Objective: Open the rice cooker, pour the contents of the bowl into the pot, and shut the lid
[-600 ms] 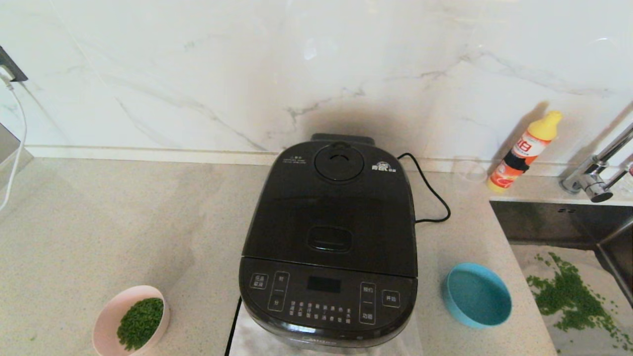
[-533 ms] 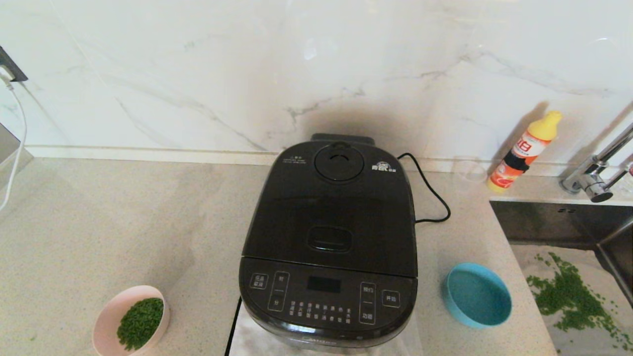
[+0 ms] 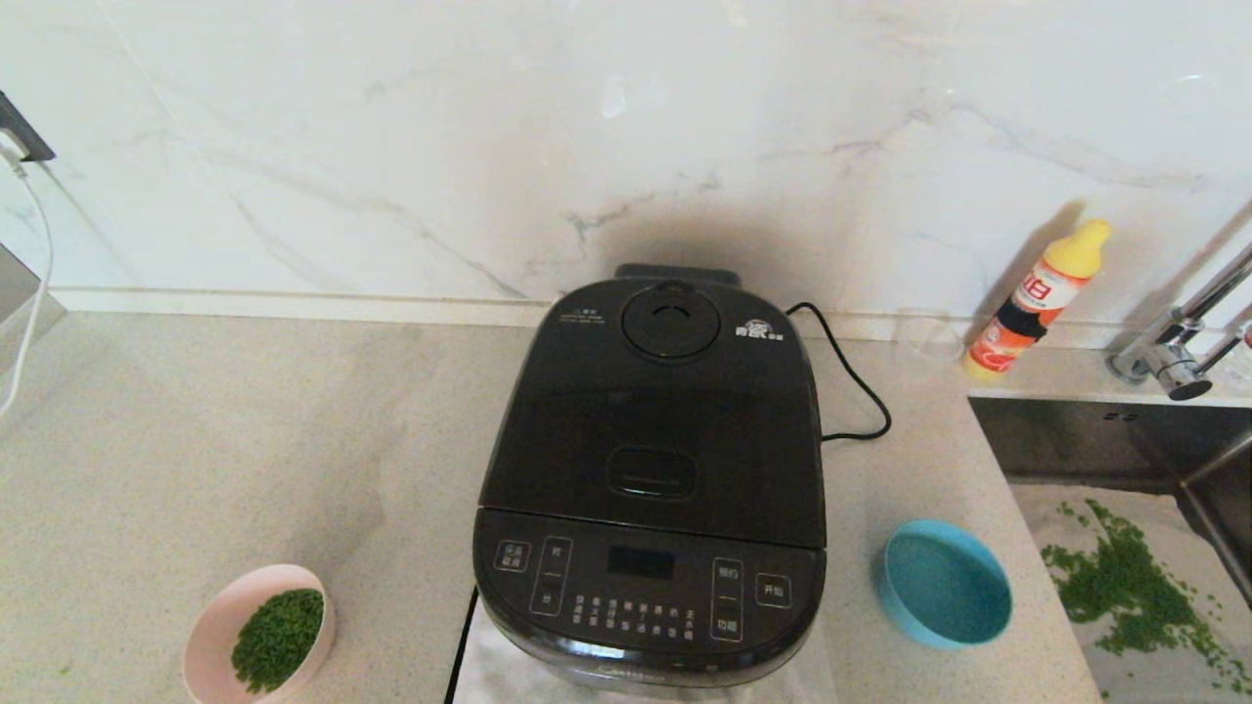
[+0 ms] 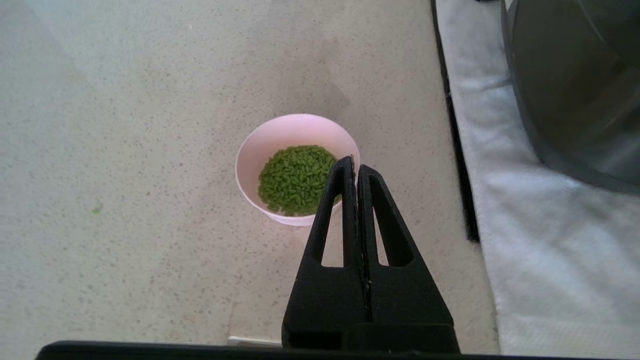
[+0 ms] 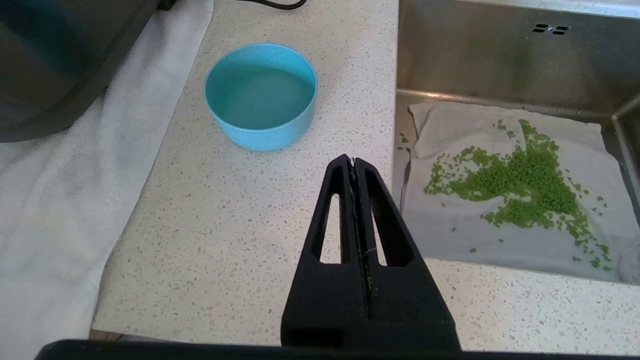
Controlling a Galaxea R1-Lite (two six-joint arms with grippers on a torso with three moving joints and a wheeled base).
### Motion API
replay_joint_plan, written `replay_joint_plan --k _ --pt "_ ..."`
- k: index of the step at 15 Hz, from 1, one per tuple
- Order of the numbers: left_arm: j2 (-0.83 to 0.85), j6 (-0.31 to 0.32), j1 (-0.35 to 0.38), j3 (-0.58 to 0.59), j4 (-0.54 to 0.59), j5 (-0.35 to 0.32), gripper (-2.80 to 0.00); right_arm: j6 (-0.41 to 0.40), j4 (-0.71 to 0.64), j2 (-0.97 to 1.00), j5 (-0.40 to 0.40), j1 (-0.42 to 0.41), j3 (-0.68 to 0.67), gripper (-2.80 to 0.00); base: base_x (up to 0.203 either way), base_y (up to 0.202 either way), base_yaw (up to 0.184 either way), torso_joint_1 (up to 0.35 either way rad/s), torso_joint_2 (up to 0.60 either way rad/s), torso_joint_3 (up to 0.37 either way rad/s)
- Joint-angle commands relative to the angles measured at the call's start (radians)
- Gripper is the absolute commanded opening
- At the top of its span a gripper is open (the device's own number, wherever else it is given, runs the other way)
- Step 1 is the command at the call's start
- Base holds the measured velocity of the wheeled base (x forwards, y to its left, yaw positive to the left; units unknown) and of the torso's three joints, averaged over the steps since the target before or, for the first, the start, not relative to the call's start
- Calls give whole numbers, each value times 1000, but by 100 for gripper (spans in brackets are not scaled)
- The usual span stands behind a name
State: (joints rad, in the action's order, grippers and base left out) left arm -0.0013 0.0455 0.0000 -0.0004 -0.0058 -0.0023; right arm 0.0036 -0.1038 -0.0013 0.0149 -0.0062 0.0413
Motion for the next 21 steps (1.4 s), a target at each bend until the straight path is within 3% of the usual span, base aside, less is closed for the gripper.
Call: replay_joint_plan --k 1,3,6,11,13,17,21 --pt "4 13 0 -47 7 -8 -280 -1 -2 1 0 0 0 -280 0 0 0 0 0 0" --pt "69 12 0 -195 40 -39 -280 -1 -1 2 0 0 0 -280 0 0 0 0 0 0" --pt "322 -26 0 -432 66 -115 -280 0 0 1 0 0 0 -280 0 0 0 0 0 0" --pt "858 -177 -9 -866 79 -339 -280 1 0 3 0 0 0 -280 0 0 0 0 0 0" --pt "1033 -235 -77 -1001 84 -396 -280 -1 0 3 0 0 0 -280 0 0 0 0 0 0" --pt "1234 -307 -295 -1140 85 -406 -280 0 0 3 0 0 0 -280 0 0 0 0 0 0" --pt "1301 -328 -409 -1157 75 -343 -280 -1 -1 3 0 0 0 -280 0 0 0 0 0 0"
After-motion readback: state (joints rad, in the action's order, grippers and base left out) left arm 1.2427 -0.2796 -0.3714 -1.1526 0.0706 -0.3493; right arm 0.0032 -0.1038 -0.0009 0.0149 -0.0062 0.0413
